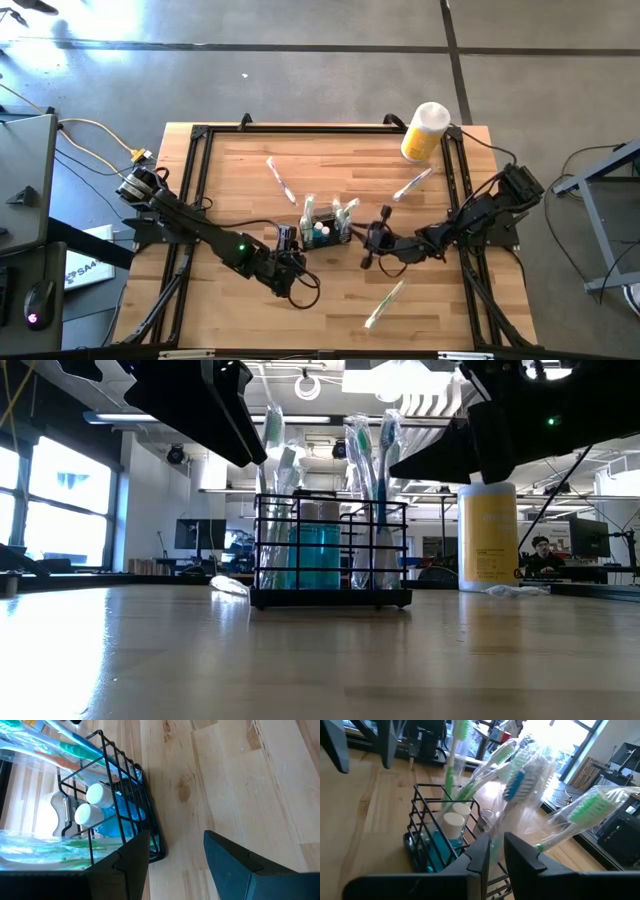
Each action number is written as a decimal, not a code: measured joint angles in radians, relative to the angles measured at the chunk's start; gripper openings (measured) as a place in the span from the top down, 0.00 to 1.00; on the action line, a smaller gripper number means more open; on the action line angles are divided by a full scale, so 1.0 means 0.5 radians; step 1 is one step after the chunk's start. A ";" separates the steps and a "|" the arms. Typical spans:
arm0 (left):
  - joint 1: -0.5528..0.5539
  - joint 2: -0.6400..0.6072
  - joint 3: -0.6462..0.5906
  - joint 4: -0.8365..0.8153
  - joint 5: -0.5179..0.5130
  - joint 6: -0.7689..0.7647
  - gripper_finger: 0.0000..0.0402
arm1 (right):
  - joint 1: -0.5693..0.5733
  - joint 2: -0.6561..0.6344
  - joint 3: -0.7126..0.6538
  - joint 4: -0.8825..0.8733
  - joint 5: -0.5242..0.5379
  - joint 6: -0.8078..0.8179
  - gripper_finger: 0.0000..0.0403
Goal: Pick & Place toothbrushing station
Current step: Put the left blue toothbrush into the black mesh organizer, then put the blue toothbrush into the black mesh organizer
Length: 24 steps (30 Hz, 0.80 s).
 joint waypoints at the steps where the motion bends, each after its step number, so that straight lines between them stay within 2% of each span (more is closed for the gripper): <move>1: 0.000 0.000 0.000 0.000 0.000 0.000 0.55 | 0.002 0.000 0.000 0.000 0.000 0.000 0.88; 7: 0.000 0.000 0.000 -0.001 0.000 0.000 0.55 | 0.032 -0.025 -0.001 0.001 0.066 -0.002 0.88; 14: 0.000 0.000 0.000 -0.006 0.000 0.000 0.55 | 0.149 -0.101 -0.001 -0.002 0.373 -0.150 0.88; 18: 0.000 0.000 0.000 -0.012 0.000 -0.001 0.55 | 0.263 -0.124 0.000 0.005 0.684 -0.383 0.88; 24: 0.000 0.000 0.000 -0.019 0.001 -0.001 0.55 | 0.393 -0.129 -0.001 0.007 1.367 -0.602 0.88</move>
